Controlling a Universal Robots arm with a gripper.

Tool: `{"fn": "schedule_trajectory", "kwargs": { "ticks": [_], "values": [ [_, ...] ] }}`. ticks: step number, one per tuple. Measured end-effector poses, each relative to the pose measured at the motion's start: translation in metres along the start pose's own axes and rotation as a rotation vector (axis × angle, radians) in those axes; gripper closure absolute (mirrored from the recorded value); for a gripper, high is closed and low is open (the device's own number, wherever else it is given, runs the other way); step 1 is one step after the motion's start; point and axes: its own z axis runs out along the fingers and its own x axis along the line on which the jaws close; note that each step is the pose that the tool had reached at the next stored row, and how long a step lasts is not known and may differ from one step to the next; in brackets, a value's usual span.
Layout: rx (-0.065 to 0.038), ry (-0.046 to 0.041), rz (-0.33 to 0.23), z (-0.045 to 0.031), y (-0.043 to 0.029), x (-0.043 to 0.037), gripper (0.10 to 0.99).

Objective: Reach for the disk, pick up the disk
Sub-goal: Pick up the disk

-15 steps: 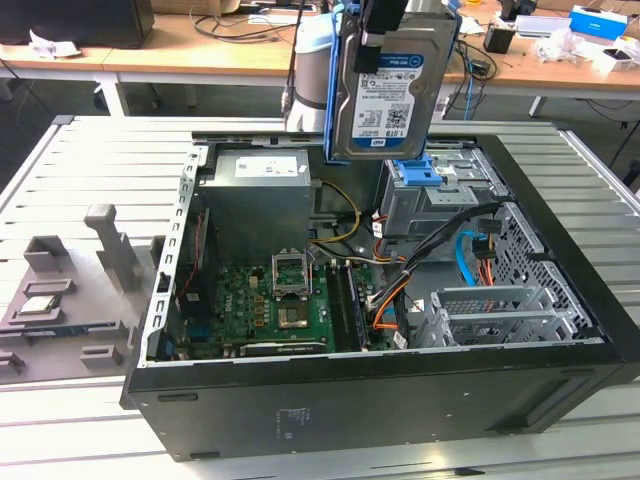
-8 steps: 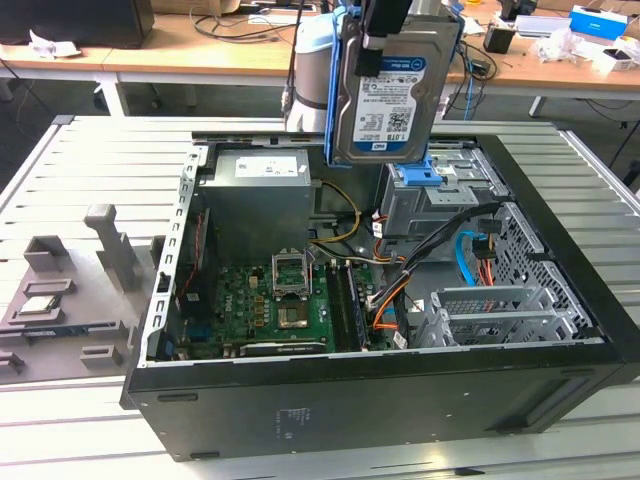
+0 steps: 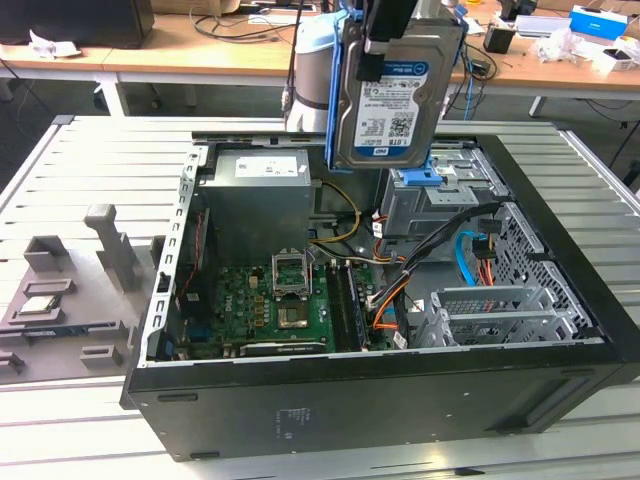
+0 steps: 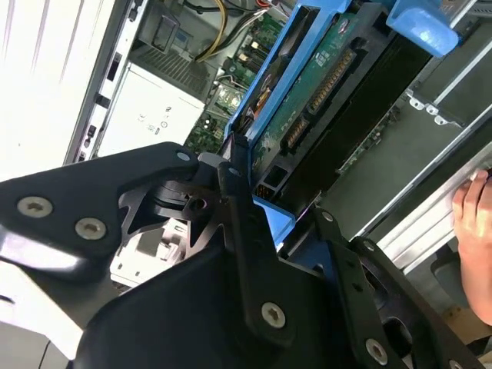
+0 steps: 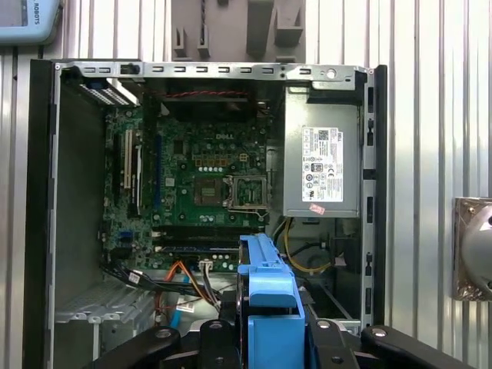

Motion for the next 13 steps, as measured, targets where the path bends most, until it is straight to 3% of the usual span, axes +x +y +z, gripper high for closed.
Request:
{"fn": "schedule_trajectory", "kwargs": {
  "ticks": [13],
  "values": [
    [0.0,-0.0001,0.0,0.0004,0.0003,0.0207,0.718]
  ]
}}
